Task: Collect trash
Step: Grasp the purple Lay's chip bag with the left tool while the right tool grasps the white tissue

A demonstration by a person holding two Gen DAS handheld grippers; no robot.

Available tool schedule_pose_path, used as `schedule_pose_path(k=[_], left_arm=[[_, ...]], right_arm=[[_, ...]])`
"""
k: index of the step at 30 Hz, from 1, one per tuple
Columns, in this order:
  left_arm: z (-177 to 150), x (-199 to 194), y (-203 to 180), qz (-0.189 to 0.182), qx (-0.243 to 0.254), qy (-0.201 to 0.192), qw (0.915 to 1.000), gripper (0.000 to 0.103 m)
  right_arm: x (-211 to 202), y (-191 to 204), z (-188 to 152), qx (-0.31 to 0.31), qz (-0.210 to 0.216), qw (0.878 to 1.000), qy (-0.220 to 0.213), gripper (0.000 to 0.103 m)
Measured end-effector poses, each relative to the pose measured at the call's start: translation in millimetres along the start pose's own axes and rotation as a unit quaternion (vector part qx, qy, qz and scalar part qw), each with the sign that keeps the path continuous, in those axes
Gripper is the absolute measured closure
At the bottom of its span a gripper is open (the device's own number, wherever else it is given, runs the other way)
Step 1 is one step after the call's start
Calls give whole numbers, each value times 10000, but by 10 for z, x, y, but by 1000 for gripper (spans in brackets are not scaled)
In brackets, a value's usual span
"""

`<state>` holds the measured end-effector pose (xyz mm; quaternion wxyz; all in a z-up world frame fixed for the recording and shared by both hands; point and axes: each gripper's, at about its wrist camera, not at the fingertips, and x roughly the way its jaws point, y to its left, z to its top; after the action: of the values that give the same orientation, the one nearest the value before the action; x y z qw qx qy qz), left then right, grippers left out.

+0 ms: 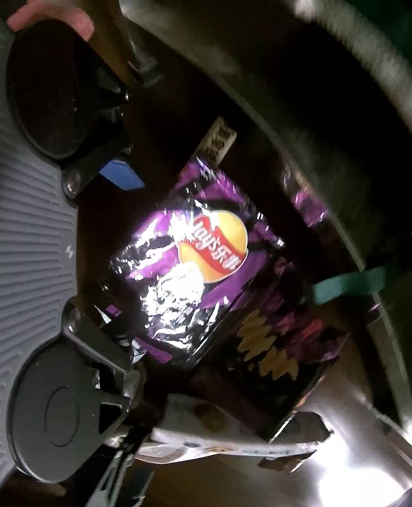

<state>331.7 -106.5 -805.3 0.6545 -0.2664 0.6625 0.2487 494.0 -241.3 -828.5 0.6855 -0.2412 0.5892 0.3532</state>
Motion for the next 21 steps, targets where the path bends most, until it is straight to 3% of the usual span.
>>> schedule_pose_path(k=[6, 8, 10, 11, 13, 16, 21], left_arm=[[37, 116, -29, -91, 122, 31, 9999, 22], [58, 114, -48, -54, 195, -3, 9998, 31], [73, 103, -48, -46, 212, 3, 9998, 59], [79, 95, -52, -20, 224, 41, 9997, 67], [80, 66, -57, 46, 258, 86, 9996, 82], [61, -36, -88, 154, 413, 59, 9990, 93], [0, -352, -298, 303, 1013, -304, 9939, 98]], right_arm=[[169, 35, -22, -54, -212, 9998, 23, 43], [174, 56, -42, -99, -352, 9993, -57, 47], [167, 67, -60, -96, -412, 9990, -103, 59], [157, 66, -71, -85, -448, 9989, -124, 63], [137, 58, -95, 9, -451, 9989, -112, 84], [86, 36, -151, 267, -510, 9983, -42, 96], [-211, 5, -263, 1106, -419, 9929, -93, 98]])
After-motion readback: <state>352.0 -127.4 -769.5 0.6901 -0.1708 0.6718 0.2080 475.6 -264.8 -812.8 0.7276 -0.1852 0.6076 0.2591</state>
